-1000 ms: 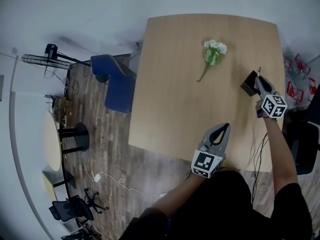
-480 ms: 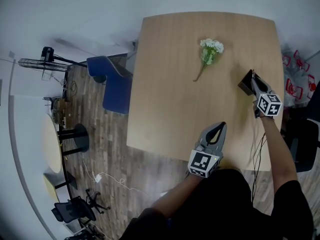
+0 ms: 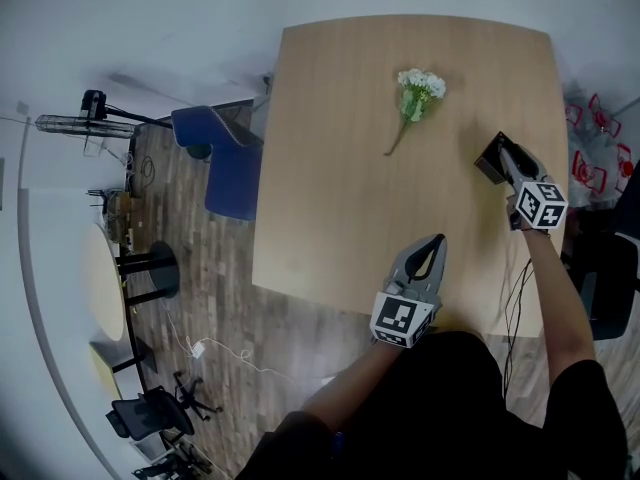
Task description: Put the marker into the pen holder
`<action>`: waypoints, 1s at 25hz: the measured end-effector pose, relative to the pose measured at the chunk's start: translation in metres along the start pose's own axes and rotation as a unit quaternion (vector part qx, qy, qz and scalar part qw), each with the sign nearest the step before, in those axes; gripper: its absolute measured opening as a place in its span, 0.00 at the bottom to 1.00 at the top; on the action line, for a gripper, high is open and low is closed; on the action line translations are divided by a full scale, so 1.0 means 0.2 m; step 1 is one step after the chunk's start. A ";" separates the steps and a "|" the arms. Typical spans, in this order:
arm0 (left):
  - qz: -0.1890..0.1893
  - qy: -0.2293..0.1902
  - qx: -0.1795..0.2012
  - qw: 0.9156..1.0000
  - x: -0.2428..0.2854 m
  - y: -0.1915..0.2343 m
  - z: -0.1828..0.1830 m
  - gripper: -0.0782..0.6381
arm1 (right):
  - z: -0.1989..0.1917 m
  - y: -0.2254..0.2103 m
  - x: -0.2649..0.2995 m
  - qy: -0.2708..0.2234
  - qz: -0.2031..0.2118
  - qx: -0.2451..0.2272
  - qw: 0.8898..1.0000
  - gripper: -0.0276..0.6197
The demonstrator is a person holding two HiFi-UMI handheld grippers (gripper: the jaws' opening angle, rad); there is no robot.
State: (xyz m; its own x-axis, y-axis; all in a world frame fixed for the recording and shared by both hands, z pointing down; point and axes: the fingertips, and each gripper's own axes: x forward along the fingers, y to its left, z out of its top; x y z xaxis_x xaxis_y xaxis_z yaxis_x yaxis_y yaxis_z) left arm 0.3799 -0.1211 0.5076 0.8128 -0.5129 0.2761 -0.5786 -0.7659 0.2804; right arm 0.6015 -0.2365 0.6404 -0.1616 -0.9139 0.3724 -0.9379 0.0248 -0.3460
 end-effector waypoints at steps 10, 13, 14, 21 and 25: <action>0.026 -0.038 0.000 0.999 -0.09 0.05 0.19 0.11 | 0.21 0.22 -0.52 -0.024 -0.025 0.002 0.999 0.11; 0.027 -0.053 0.004 0.998 -0.12 0.05 0.27 0.11 | 0.25 0.31 -0.70 -0.037 -0.031 0.028 0.998 0.08; 0.025 -0.058 0.008 0.998 -0.13 0.04 0.29 0.11 | 0.28 0.35 -0.76 -0.042 -0.032 0.034 0.998 0.07; 0.009 -0.078 0.018 0.997 -0.19 -0.02 0.41 0.11 | 0.45 0.55 -1.16 -0.091 -0.059 0.006 0.994 0.04; -0.009 -0.083 0.018 0.996 -0.24 -0.10 0.43 0.11 | 0.50 0.61 -1.38 -0.108 -0.096 -0.040 0.989 0.04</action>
State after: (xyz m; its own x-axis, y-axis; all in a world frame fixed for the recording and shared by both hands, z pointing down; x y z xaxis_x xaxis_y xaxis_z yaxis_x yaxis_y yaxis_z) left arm 0.3587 -0.1145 0.4092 0.8254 -0.5528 0.1150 -0.5626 -0.7879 0.2503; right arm 0.5630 -0.0218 0.4096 0.0826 -0.9697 0.2297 -0.9677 -0.1332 -0.2141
